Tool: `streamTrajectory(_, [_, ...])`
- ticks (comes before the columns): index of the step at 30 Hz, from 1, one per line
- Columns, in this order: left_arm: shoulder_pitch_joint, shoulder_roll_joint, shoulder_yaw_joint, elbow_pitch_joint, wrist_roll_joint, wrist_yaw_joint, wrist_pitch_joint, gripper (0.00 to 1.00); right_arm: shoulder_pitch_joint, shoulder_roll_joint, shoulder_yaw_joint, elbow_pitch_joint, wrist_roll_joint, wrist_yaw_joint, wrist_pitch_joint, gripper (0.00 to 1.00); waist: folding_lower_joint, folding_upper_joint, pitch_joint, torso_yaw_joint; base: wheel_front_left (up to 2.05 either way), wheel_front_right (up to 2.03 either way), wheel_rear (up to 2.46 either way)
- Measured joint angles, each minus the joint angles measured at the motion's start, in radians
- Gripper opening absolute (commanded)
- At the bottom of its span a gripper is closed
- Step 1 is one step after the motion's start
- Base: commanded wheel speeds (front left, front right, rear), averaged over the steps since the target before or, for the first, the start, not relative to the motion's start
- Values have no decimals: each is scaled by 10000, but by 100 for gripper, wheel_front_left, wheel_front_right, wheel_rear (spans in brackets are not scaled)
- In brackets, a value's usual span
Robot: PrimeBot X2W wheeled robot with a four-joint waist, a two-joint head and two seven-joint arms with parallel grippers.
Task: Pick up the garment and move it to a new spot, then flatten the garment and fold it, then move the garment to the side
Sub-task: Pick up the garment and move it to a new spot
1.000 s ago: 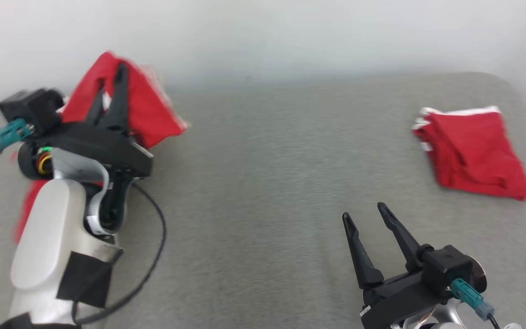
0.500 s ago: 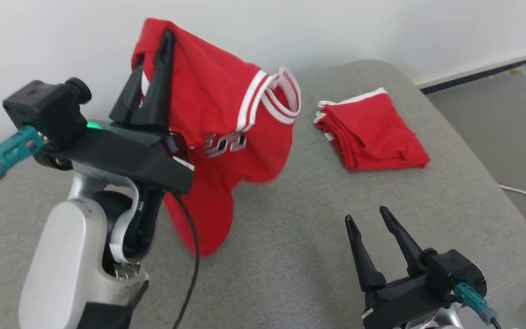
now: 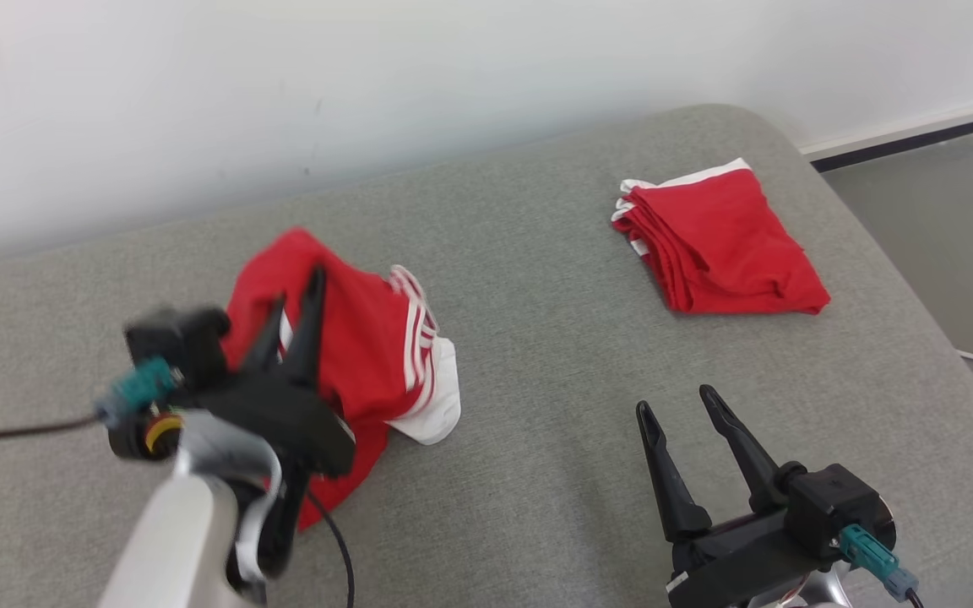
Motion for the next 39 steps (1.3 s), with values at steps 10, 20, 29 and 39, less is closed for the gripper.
streamTrajectory(10, [795, -508, -387, 3043, -102, -596, -1728, 100, -140, 2, 100, 203, 61, 0, -58, 100, 0, 0, 33, 338, 0, 0, 0])
streamTrajectory(20, [1802, -272, -447, 2334, 612, -742, -3701, 100, 86, 2, -161, 257, 73, 0, -100, 100, 0, 0, -231, 794, 0, 0, 0])
streamTrajectory(29, [4056, -230, 1018, -142, 1613, -596, -3847, 100, 318, 4, -763, 368, 6, 0, -244, 100, -1, 0, -488, 1687, 0, 0, 0])
streamTrajectory(39, [5538, -422, 2040, -1195, 1870, -1149, -3847, 100, 599, 4, -1605, 867, -111, 0, -855, 100, -1, -1, -833, 2665, 0, 0, 0])
